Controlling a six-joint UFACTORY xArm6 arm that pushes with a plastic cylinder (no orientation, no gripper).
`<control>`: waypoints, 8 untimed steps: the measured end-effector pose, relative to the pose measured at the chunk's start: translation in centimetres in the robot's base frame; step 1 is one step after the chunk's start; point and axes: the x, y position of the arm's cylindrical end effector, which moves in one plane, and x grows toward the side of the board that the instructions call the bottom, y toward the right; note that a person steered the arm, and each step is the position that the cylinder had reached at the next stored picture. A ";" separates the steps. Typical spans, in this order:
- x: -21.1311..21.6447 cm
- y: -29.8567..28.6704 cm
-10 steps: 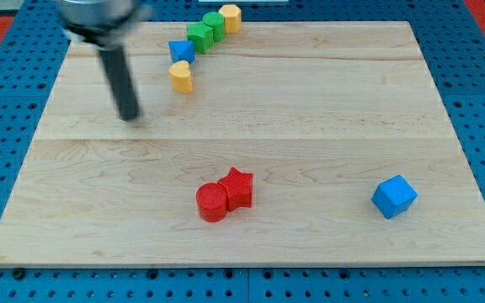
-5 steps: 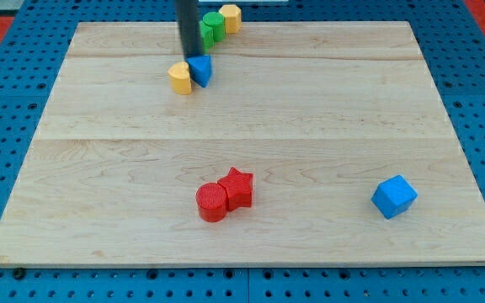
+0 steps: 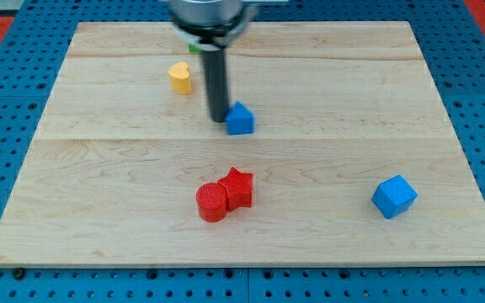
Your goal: Move blue blocks towards bottom right
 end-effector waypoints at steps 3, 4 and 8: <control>0.5 12.9; 3.2 11.4; 6.4 11.1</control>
